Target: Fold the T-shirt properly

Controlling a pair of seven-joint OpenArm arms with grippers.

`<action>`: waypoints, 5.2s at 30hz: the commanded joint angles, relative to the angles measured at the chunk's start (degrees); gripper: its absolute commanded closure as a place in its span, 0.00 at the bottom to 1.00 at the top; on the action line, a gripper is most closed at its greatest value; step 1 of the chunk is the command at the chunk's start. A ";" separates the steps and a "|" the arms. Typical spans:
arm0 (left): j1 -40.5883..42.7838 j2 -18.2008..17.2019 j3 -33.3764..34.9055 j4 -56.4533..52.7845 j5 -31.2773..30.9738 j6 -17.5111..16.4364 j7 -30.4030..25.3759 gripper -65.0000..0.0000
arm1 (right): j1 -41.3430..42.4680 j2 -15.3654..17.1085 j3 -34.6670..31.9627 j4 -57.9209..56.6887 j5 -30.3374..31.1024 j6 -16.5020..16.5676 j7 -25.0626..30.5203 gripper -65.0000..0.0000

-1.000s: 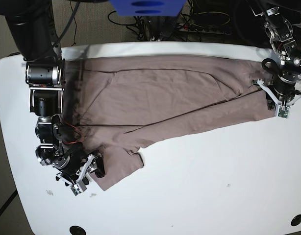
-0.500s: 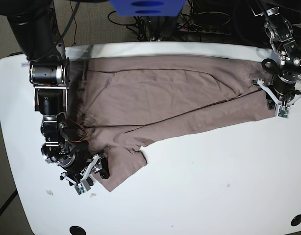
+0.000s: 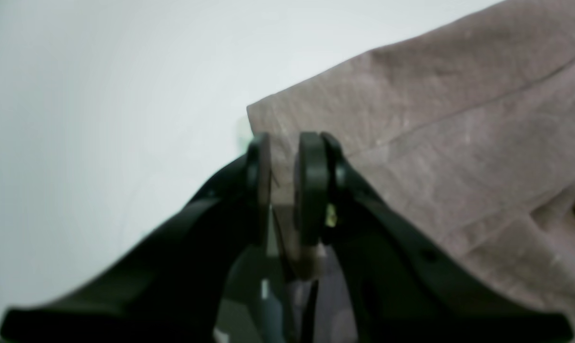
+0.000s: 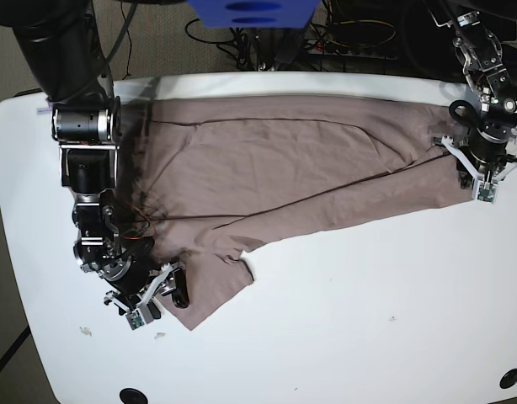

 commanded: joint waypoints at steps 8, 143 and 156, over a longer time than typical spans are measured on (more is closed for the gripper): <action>-0.25 -0.69 -0.62 1.14 -0.58 0.11 -1.33 0.84 | 0.39 -2.84 0.09 -1.14 -0.46 0.03 -2.45 0.42; -1.93 0.56 -0.47 0.55 -0.69 0.04 -0.66 0.89 | -27.39 0.52 4.19 61.74 6.12 1.38 -33.67 0.96; -2.78 -0.12 -0.96 -0.06 -0.90 0.24 -3.33 0.64 | -25.30 0.41 6.08 64.18 -1.97 4.10 -33.53 0.97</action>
